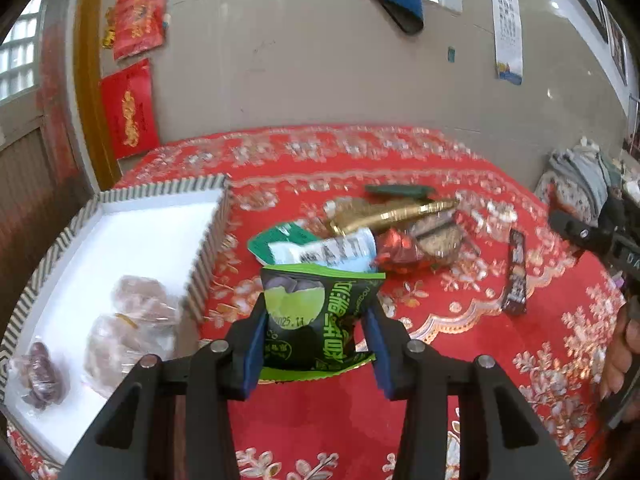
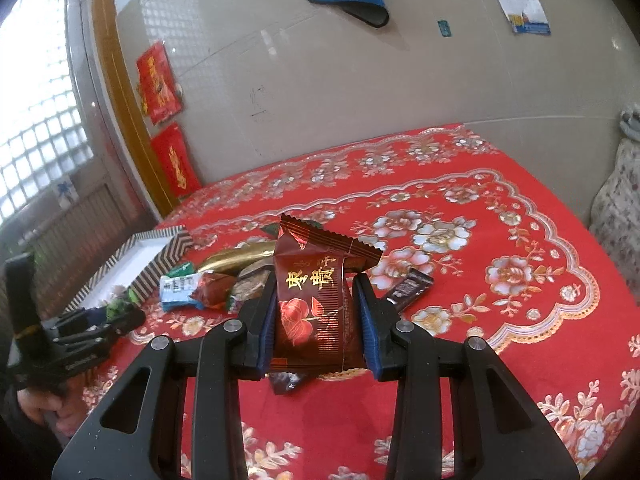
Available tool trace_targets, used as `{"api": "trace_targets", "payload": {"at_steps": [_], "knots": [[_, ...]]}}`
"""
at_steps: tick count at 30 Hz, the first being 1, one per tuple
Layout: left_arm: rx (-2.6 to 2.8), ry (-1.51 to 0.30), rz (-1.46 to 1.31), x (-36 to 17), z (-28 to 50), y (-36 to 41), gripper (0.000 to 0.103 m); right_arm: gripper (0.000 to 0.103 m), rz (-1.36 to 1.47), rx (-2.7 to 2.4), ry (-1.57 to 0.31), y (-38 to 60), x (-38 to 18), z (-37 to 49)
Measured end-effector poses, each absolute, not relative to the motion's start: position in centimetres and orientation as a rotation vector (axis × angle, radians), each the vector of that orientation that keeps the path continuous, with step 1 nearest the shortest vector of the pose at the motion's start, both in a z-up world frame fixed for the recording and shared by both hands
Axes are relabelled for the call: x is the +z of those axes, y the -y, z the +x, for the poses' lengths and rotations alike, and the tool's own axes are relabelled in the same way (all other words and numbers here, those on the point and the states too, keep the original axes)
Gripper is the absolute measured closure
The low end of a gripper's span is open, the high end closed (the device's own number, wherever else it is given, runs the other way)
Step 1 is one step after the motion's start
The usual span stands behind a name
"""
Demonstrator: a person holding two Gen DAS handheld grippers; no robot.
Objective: Organize snacks
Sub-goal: 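Carry both snacks into the white box and open both grippers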
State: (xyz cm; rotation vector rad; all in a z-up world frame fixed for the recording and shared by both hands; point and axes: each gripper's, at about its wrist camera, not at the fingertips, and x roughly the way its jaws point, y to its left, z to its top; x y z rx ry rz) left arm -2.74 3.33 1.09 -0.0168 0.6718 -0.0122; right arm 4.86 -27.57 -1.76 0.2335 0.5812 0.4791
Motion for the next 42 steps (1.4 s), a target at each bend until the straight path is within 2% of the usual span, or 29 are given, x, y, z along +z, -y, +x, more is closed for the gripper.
{"api": "trace_targets", "payload": {"at_steps": [8, 15, 25, 42], "knots": [[0.102, -0.648, -0.121, 4.8, -5.2, -11.8, 0.056, 0.068, 0.161, 0.743, -0.591, 16.0, 2.2, 4.7], [0.311, -0.666, -0.166, 3.6, -6.7, -19.8, 0.056, 0.068, 0.050, 0.926, -0.601, 5.4, 3.0, 4.1], [0.388, -0.687, -0.160, 0.4, -6.6, -20.7, 0.056, 0.068, -0.128, 0.988, -0.643, -5.6, 1.2, 1.7], [0.434, -0.656, -0.144, 0.0, -6.5, -20.9, 0.053, 0.068, -0.123, 0.978, -0.660, -7.7, 0.1, 2.1]]}}
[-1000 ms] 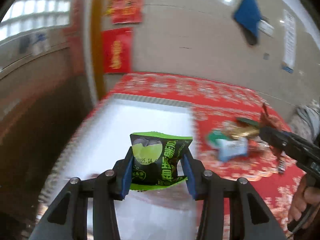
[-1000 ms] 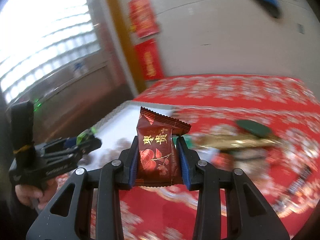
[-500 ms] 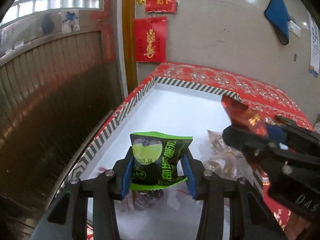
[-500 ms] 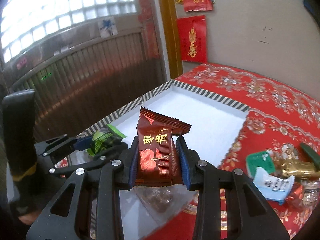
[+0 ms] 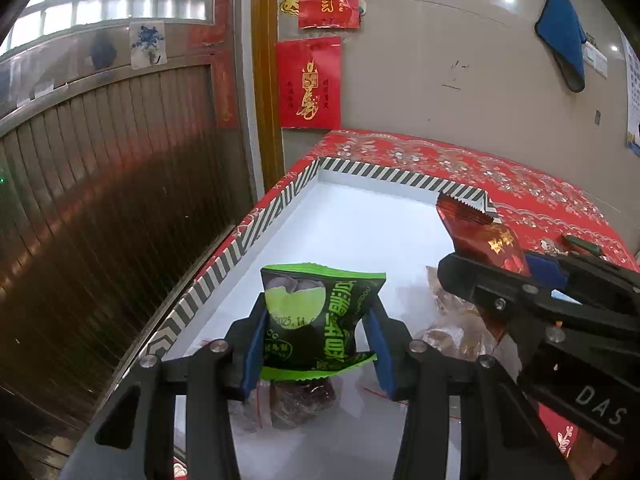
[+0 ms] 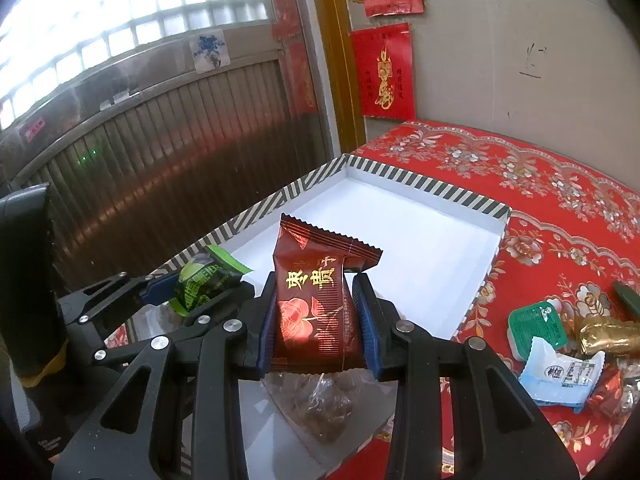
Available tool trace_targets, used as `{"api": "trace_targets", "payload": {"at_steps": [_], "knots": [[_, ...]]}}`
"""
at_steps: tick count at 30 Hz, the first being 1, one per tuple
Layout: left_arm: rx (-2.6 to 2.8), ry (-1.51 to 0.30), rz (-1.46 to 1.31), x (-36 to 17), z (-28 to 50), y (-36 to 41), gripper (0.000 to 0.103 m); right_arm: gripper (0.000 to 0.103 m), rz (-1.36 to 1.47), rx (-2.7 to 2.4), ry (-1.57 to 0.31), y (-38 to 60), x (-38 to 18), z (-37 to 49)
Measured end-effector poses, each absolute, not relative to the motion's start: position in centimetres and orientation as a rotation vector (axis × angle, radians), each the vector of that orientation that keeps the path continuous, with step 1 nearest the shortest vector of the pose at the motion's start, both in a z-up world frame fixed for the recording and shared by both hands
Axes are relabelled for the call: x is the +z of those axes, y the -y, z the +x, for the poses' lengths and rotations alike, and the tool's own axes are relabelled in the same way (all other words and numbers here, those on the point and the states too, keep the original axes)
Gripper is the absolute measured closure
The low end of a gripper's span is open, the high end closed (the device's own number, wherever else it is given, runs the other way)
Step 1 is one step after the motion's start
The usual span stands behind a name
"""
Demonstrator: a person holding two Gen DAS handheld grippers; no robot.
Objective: Organize snacks
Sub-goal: 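Carry both snacks into the white box and open both grippers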
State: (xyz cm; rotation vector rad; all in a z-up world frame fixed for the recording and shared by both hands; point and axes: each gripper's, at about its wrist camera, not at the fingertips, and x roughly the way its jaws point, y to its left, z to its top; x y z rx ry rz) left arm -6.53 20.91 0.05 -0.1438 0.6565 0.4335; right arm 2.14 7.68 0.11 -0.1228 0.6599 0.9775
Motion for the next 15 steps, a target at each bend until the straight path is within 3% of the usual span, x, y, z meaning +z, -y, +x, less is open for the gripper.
{"api": "trace_targets", "payload": {"at_steps": [3, 6, 8, 9, 10, 15], "knots": [[0.441, -0.657, -0.137, 0.0, -6.5, -20.9, 0.052, 0.068, -0.108, 0.972, -0.668, -7.7, 0.0, 2.3], [0.443, -0.660, -0.143, 0.0, -6.5, -21.1, 0.041, 0.066, -0.090, 0.965, -0.664, -7.5, 0.0, 2.4], [0.444, -0.658, -0.152, 0.1, -6.5, -21.3, 0.025, 0.060, -0.074, 0.973, -0.670, -7.4, 0.1, 2.6], [0.441, -0.656, -0.160, 0.1, -6.6, -21.4, 0.022, 0.048, -0.059, 0.982, -0.668, -7.3, 0.2, 2.6], [0.440, -0.653, -0.166, 0.2, -6.6, -21.5, 0.021, 0.037, -0.051, 0.982, -0.662, -7.2, 0.3, 2.5], [0.432, -0.640, -0.174, 0.3, -6.8, -21.5, 0.020, 0.036, -0.030, 0.966, -0.615, -6.6, 1.3, 2.0]]}}
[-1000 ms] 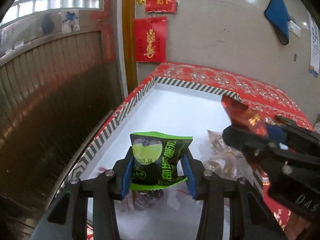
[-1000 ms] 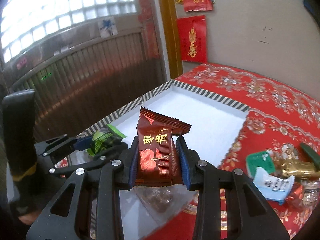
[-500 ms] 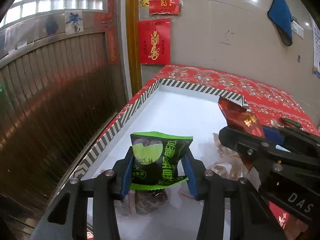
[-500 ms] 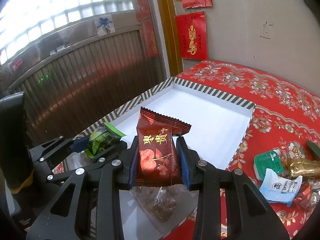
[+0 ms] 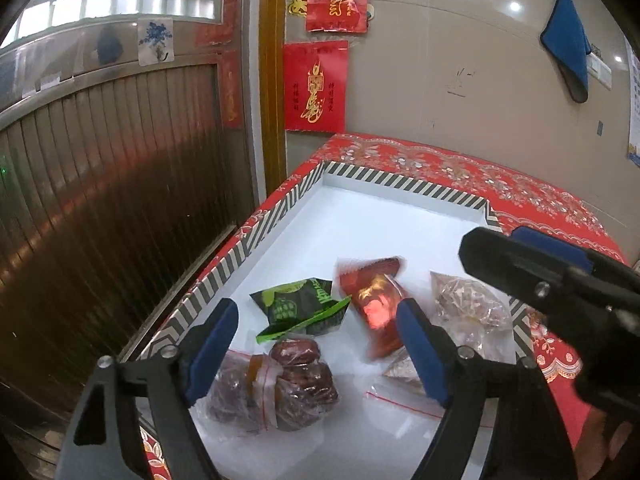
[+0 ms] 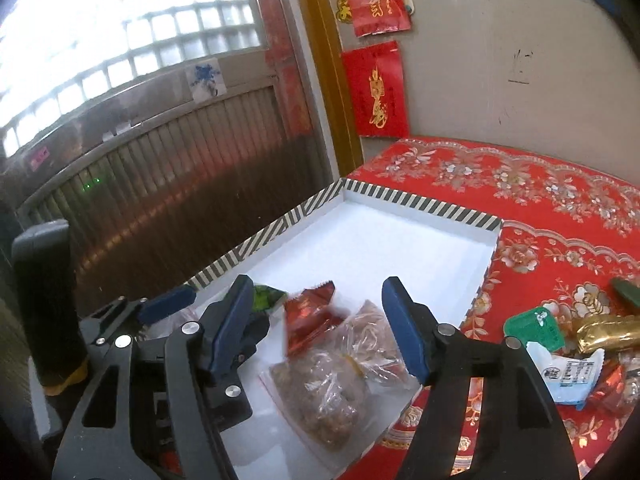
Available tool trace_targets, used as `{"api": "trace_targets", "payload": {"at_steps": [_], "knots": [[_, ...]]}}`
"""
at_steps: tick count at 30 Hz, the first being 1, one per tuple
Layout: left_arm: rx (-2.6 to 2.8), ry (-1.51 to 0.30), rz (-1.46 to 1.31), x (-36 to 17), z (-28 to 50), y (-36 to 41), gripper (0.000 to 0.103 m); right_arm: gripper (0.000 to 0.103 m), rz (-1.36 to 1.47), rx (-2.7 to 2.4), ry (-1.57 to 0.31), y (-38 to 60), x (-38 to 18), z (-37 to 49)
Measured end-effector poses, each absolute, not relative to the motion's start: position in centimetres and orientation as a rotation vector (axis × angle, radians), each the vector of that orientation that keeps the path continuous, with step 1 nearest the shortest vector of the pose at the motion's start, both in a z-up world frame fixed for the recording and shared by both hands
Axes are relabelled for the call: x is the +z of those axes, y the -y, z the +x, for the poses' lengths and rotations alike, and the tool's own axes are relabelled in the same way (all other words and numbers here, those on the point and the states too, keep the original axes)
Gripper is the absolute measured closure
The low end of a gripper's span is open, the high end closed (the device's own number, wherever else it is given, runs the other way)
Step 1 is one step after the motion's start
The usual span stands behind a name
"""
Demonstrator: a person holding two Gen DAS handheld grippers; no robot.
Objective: Organize snacks
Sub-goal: 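Carry both snacks into the white box and open both grippers, then move both tools back over the remaining snacks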
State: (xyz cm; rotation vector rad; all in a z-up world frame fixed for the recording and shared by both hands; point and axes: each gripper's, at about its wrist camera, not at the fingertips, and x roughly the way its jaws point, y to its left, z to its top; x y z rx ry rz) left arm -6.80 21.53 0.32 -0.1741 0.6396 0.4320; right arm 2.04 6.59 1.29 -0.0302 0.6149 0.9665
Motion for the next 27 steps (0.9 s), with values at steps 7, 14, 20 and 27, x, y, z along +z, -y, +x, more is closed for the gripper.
{"api": "trace_targets", "payload": {"at_steps": [7, 14, 20, 27], "knots": [[0.394, -0.534, -0.171, 1.7, -8.0, -20.9, 0.015, 0.036, -0.020, 0.946, -0.582, -4.1, 1.9, 1.1], [0.307, -0.404, -0.187, 5.8, -9.4, -18.3, 0.005, 0.036, 0.049, 0.849, -0.517, 4.8, 3.0, 1.5], [0.137, -0.445, -0.137, 7.9, -4.7, -12.2, 0.001, 0.036, 0.161, 0.597, -0.579, 16.5, 1.9, 4.0], [0.028, -0.759, -0.118, 3.3, 4.1, -6.3, 0.000, 0.036, 0.399, 0.310, -0.686, 27.7, -1.6, 6.9]]}}
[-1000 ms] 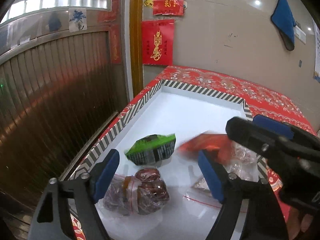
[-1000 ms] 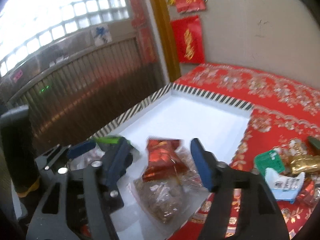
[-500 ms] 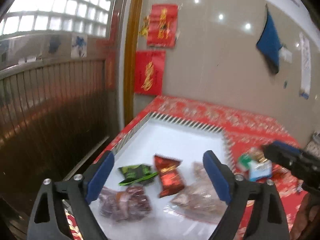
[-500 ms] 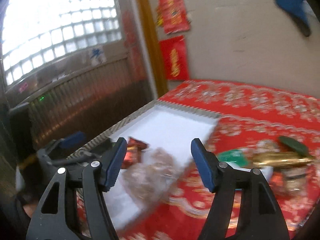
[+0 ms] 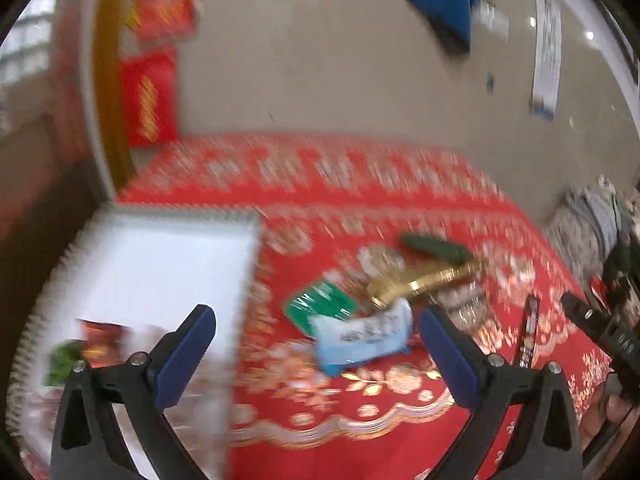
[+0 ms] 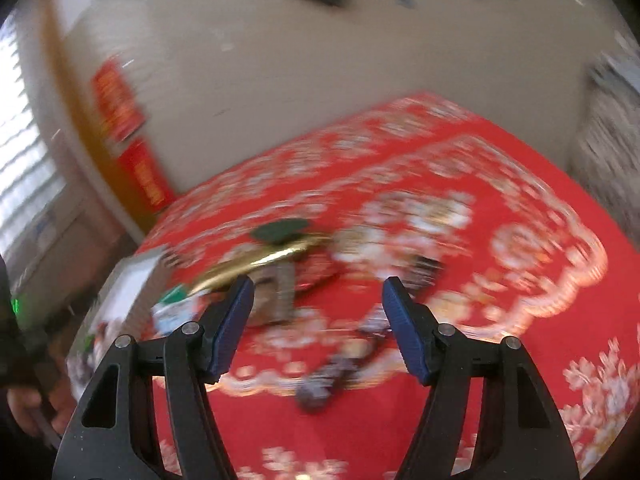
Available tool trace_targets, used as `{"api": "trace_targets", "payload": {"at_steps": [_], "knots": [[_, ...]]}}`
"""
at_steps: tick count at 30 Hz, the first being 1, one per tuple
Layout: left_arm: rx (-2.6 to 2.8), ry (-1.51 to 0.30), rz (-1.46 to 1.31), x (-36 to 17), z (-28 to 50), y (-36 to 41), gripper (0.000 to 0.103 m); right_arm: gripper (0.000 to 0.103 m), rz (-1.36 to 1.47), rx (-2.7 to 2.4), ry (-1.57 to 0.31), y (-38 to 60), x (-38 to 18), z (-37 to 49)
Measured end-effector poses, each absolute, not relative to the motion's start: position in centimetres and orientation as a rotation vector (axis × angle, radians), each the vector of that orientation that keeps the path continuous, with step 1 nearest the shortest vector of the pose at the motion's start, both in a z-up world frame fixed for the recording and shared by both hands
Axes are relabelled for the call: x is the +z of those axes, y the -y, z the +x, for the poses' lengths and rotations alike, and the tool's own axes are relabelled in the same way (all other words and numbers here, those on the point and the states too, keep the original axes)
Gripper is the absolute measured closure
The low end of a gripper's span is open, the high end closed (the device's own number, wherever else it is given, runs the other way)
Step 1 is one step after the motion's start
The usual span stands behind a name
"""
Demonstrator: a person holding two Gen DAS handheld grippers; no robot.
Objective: Organize snacks
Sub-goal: 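Move both tools back over the remaining snacks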
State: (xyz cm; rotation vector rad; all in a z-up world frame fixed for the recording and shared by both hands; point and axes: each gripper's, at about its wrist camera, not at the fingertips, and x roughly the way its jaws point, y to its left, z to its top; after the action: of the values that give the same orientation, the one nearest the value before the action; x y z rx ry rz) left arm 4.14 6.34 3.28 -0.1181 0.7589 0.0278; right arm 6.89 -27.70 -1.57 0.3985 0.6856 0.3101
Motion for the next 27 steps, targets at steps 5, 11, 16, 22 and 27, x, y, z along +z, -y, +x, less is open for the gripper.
{"api": "trace_targets", "payload": {"at_steps": [5, 11, 16, 22, 27], "knots": [[0.049, -0.849, -0.030, 1.0, 7.5, -4.5, 0.000, 0.036, 0.575, 0.218, -0.628, 31.0, -3.6, 7.2], [0.018, -0.938, 0.091, -0.7, 9.7, -4.3, 0.000, 0.036, 0.521, 0.222, -0.607, 30.7, -3.0, 7.6], [-0.102, -1.035, 0.099, -1.8, 8.8, -3.4, 0.000, 0.036, 0.494, 0.232, -0.640, 30.4, -3.1, 7.6], [-0.192, -0.933, 0.068, 1.1, 4.4, -3.0, 0.000, 0.036, 0.528, 0.229, -0.638, 31.2, -3.6, 7.3], [-0.001, -0.963, -0.068, 0.7, 4.4, -5.0, 0.000, 0.036, 0.528, 0.231, -0.641, 31.2, -3.6, 7.3]]}}
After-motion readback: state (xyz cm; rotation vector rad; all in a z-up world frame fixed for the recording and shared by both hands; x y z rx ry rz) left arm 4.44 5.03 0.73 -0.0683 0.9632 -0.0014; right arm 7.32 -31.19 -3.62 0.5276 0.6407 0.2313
